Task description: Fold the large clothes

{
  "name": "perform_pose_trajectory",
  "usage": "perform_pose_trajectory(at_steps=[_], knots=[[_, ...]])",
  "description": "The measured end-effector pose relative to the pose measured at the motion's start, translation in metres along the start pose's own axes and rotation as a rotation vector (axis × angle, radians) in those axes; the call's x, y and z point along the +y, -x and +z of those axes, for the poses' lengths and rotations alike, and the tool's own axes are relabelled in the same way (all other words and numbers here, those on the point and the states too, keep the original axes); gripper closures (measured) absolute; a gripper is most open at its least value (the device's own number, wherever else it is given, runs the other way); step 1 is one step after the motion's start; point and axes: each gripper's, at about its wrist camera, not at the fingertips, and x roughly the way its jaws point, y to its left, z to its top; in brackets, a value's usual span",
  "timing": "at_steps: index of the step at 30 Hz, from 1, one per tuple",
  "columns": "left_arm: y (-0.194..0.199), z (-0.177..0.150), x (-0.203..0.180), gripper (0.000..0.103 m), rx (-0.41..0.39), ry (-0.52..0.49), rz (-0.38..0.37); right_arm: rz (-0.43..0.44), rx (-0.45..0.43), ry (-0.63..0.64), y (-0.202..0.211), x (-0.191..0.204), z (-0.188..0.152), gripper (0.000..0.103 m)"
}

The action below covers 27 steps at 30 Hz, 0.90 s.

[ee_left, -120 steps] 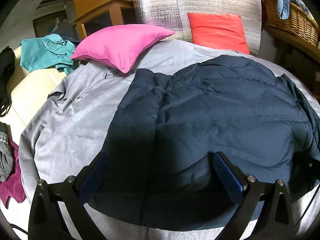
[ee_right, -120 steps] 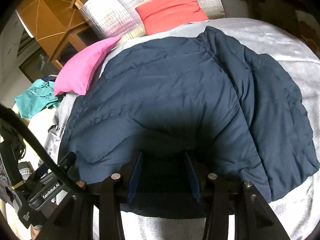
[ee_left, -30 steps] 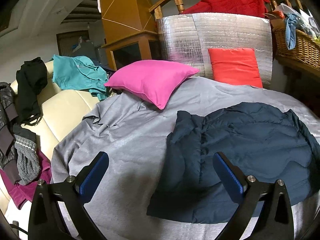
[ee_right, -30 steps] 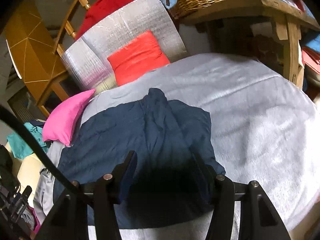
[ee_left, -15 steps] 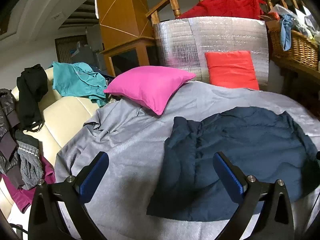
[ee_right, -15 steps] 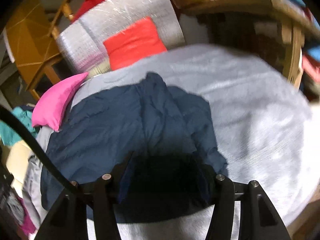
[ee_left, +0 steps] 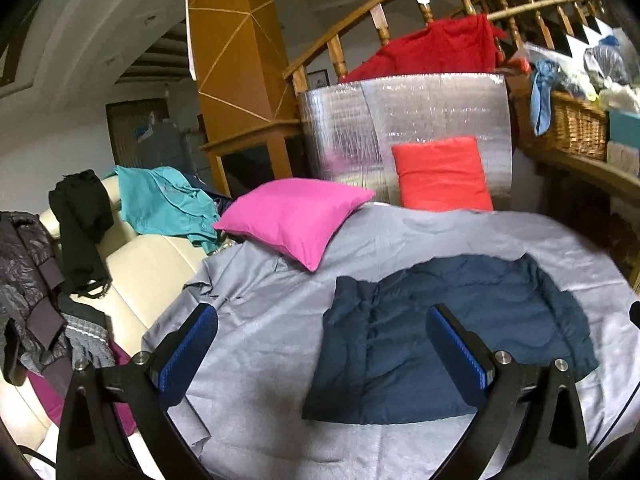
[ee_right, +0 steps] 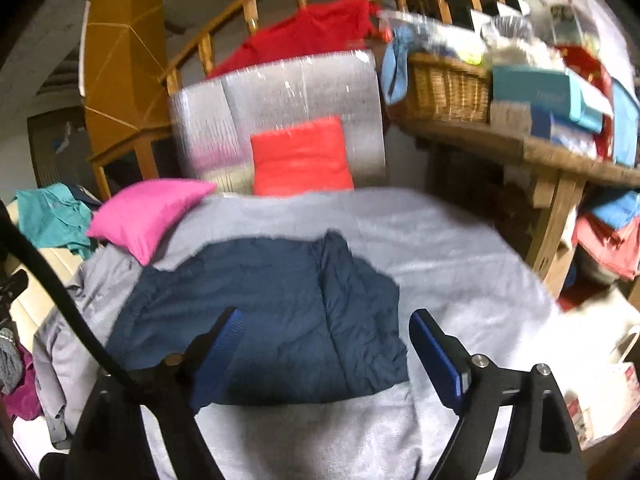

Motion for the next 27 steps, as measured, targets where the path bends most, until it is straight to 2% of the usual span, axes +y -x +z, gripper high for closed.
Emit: perform_pose_trajectory(at_steps=[7,13,21,27], knots=[[0.052,0.017,0.005,0.000,-0.071,-0.017,0.034,0.043,-0.095,-0.043,0.060,0.005,0.015,0.005],[0.088,0.025,0.014,0.000,-0.102,0.011,0.011,0.040,-0.108,-0.015,0.095,0.019,0.020,0.003],[0.117,0.031,0.025,0.000,-0.139,0.045,0.030,0.018,-0.139,0.005,0.127,0.034,0.025,0.001],[0.128,0.033,0.040,0.000,-0.142,0.092,0.047,0.047,-0.135,0.016,0.138,0.052,0.022,0.001]])
